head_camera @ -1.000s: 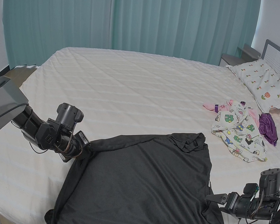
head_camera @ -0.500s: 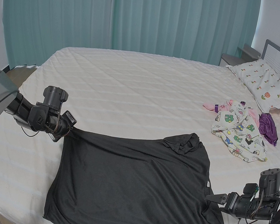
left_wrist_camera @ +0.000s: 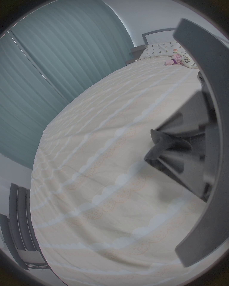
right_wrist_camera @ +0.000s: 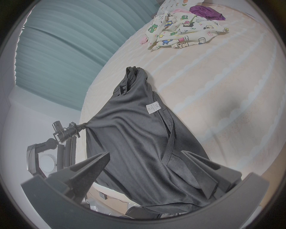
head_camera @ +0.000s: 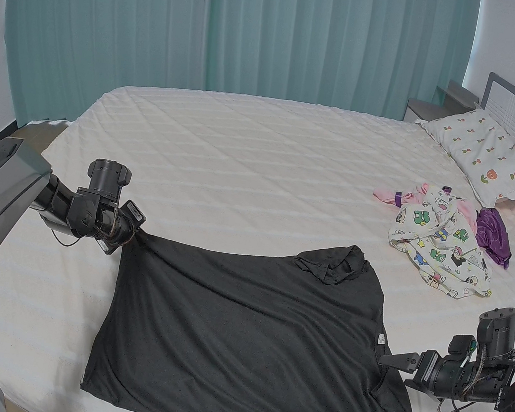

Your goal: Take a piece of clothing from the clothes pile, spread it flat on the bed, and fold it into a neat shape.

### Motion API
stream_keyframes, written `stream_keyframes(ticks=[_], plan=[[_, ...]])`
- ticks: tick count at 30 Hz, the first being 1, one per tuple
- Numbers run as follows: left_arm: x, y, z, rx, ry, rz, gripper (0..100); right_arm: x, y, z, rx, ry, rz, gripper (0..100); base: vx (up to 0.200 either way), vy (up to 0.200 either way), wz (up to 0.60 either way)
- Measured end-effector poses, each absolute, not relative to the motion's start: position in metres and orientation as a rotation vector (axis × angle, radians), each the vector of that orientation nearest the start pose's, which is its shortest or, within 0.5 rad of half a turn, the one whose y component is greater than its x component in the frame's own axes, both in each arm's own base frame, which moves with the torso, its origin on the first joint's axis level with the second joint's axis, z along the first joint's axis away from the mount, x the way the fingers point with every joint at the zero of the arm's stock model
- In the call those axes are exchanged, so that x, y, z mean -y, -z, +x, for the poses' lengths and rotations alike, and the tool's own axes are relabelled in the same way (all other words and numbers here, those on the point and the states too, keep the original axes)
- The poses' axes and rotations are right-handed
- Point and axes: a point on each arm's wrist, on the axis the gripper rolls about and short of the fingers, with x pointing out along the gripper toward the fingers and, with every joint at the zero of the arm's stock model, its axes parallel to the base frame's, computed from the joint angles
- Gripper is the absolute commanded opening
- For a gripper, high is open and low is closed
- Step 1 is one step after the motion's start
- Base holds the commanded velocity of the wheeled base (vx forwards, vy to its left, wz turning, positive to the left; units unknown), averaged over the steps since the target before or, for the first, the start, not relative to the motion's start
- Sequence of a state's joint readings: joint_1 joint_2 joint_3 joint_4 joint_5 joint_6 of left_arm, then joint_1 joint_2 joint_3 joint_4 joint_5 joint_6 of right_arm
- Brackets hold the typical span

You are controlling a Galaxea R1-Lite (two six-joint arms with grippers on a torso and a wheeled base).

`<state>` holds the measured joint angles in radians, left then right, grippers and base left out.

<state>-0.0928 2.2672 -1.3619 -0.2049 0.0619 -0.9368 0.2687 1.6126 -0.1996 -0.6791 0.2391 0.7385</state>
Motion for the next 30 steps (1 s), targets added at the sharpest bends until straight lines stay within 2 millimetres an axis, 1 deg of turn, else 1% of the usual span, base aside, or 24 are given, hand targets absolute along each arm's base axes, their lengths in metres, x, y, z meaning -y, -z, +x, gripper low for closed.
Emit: stream_keyframes(ticks=[7, 11, 14, 16, 20, 23, 25, 26, 27, 30], plan=[[0.036, -0.073, 0.433, -0.672, -0.315, -0.843, 100, -0.056, -0.077, 0.193, -0.854, -0.174, 0.729, 100, 0.0, 0.0, 0.0], [0.034, -0.088, 0.422, -0.672, -0.316, -0.844, 100, -0.059, -0.084, 0.205, -0.823, -0.18, 0.751, 100, 0.0, 0.0, 0.0], [0.032, -0.105, 0.409, -0.66, -0.309, -0.848, 100, -0.063, -0.092, 0.22, -0.786, -0.19, 0.779, 100, 0.0, 0.0, 0.0], [0.031, -0.114, 0.397, -0.663, -0.304, -0.85, 100, -0.068, -0.098, 0.233, -0.762, -0.199, 0.804, 100, 0.0, 0.0, 0.0], [0.03, -0.123, 0.372, -0.698, -0.285, -0.858, 100, -0.076, -0.109, 0.258, -0.713, -0.206, 0.849, 100, 0.0, 0.0, 0.0], [0.03, -0.122, 0.348, -0.746, -0.271, -0.862, 100, -0.084, -0.113, 0.281, -0.674, -0.19, 0.869, 100, 0.0, 0.0, 0.0], [0.032, -0.12, 0.332, -0.78, -0.264, -0.862, 100, -0.091, -0.115, 0.3, -0.643, -0.176, 0.877, 100, 0.0, 0.0, 0.0], [0.034, -0.12, 0.32, -0.797, -0.255, -0.863, 100, -0.096, -0.115, 0.313, -0.623, -0.169, 0.879, 100, 0.0, 0.0, 0.0], [0.035, -0.12, 0.317, -0.802, -0.253, -0.864, 100, -0.097, -0.115, 0.317, -0.617, -0.167, 0.88, 100, 0.0, 0.0, 0.0], [0.038, -0.12, 0.297, -0.811, -0.236, -0.886, 100, -0.112, -0.109, 0.345, -0.603, -0.145, 0.878, 100, 0.0, 0.0, 0.0]])
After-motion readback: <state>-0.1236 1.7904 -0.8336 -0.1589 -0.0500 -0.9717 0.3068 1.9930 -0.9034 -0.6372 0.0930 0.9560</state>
